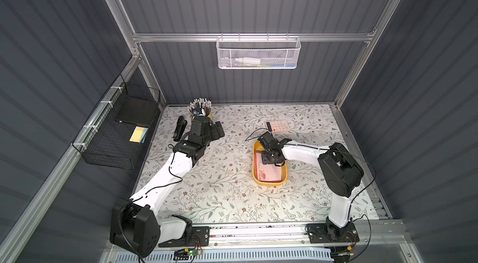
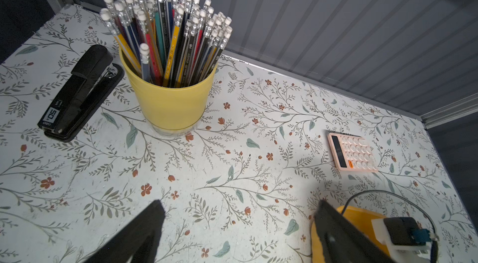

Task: Take out the stationery paper from the storage box
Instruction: Pick up the stationery paper from the storage box.

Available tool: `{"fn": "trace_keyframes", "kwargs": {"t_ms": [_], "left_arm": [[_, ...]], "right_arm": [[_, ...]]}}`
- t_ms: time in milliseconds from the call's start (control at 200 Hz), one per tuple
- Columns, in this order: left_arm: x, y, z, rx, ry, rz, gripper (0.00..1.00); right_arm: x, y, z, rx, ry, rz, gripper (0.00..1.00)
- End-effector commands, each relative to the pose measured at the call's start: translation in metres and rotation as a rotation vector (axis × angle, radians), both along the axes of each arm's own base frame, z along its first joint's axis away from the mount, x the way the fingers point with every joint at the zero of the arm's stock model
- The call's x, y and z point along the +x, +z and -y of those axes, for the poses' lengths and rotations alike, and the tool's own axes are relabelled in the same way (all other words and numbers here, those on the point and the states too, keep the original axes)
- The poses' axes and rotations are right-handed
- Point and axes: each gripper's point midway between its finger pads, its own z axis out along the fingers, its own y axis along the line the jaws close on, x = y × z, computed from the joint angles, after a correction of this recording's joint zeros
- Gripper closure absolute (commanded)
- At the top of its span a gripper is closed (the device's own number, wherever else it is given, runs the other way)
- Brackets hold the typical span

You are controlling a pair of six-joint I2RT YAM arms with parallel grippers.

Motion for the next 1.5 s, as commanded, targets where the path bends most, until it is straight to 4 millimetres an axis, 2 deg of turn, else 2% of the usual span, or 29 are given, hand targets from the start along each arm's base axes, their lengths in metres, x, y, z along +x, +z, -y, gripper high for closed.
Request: {"fn": "trace_keyframes", "kwargs": {"t_ms": [0, 80, 240, 370, 470, 650, 785, 925, 991, 1091, 1176, 1331, 1496], "left_arm": [[0.001, 0.002, 0.004, -0.013, -0.006, -0.002, 0.06], [0.001, 0.0, 0.004, -0.014, -0.008, -0.005, 0.06], [0.001, -0.001, 0.004, -0.012, -0.009, -0.01, 0.06], [0.0, -0.001, 0.004, -0.012, -0.009, -0.011, 0.06], [-0.001, 0.001, 0.003, -0.013, -0.008, -0.005, 0.06], [0.001, 0.0, 0.007, -0.024, -0.019, -0.001, 0.06], [0.002, -0.003, 0.014, -0.045, -0.055, -0.002, 0.06], [0.001, 0.009, 0.025, -0.094, -0.109, 0.048, 0.06], [-0.002, 0.017, 0.036, -0.123, -0.175, 0.079, 0.06], [-0.007, 0.028, 0.061, -0.185, -0.319, 0.121, 0.05], [-0.008, 0.027, 0.072, -0.194, -0.382, 0.124, 0.05], [-0.005, 0.009, 0.083, -0.219, -0.429, 0.07, 0.06], [-0.014, -0.019, 0.108, -0.306, -0.555, -0.014, 0.06]], "right_arm": [[-0.04, -0.047, 0.019, -0.072, 0.016, -0.179, 0.66], [-0.039, -0.045, 0.018, -0.071, 0.021, -0.176, 0.76], [-0.036, -0.042, 0.015, -0.069, 0.031, -0.17, 0.87], [-0.032, -0.036, 0.015, -0.075, 0.036, -0.155, 1.0], [-0.026, -0.017, 0.016, -0.08, 0.032, -0.116, 1.0], [-0.006, 0.04, 0.012, -0.063, 0.028, 0.006, 1.0], [0.006, 0.075, 0.007, -0.039, 0.028, 0.077, 1.0], [0.013, 0.101, 0.005, -0.016, 0.036, 0.133, 1.0], [0.015, 0.112, 0.004, -0.007, 0.04, 0.155, 1.0], [0.019, 0.124, 0.002, -0.003, 0.044, 0.174, 1.0], [0.023, 0.131, 0.001, -0.011, 0.049, 0.189, 1.0], [0.024, 0.125, -0.001, -0.018, 0.055, 0.168, 1.0], [0.023, 0.12, -0.001, -0.009, 0.05, 0.158, 1.0]]}}
